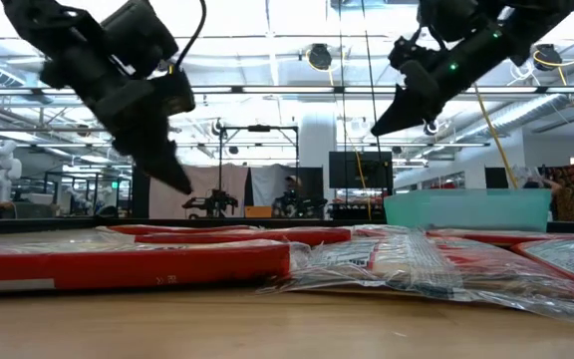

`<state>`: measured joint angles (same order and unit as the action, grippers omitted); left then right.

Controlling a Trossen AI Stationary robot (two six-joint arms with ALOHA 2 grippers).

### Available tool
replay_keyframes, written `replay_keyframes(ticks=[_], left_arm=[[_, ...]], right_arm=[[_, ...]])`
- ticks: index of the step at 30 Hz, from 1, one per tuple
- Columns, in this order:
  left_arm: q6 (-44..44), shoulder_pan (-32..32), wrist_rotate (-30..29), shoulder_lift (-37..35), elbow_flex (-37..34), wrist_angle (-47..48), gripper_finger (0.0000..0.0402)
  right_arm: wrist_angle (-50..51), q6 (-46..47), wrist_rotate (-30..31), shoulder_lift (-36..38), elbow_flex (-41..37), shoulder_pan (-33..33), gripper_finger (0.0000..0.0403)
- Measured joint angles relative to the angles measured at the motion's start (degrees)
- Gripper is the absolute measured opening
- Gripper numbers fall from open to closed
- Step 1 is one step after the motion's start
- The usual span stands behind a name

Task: Sort popcorn bags into baskets
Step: Put the red popcorn bag into the green bin

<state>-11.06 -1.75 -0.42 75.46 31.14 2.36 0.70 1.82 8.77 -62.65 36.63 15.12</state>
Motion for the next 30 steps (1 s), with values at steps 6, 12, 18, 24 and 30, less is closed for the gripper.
replay_keyframes(ticks=[6, 12, 18, 24, 30], left_arm=[[-0.1, 6.9, -16.2, 0.2, 0.0, 6.4, 0.0272], [-3.6, 9.4, -18.9, 0.7, 0.0, 9.2, 0.0319], [-9.6, 12.2, -15.7, 0.7, -0.5, 11.0, 0.0297], [-12.0, 13.4, -15.8, 3.1, -5.9, 4.7, 0.025], [-3.7, 13.3, -19.4, 3.9, -8.5, -0.9, 0.0143]], right_arm=[[-7.6, 1.8, 0.1, -0.1, -4.9, -5.2, 0.0041], [-10.8, 1.9, 0.1, -0.1, -6.6, -7.1, 0.0041], [-11.9, 2.2, 0.0, -0.1, -6.6, -7.0, 0.0041], [-20.0, 7.3, -1.5, -3.8, -6.6, -7.4, 0.0041], [-30.5, 8.2, -1.8, -12.7, -5.5, -9.3, 0.0041]])
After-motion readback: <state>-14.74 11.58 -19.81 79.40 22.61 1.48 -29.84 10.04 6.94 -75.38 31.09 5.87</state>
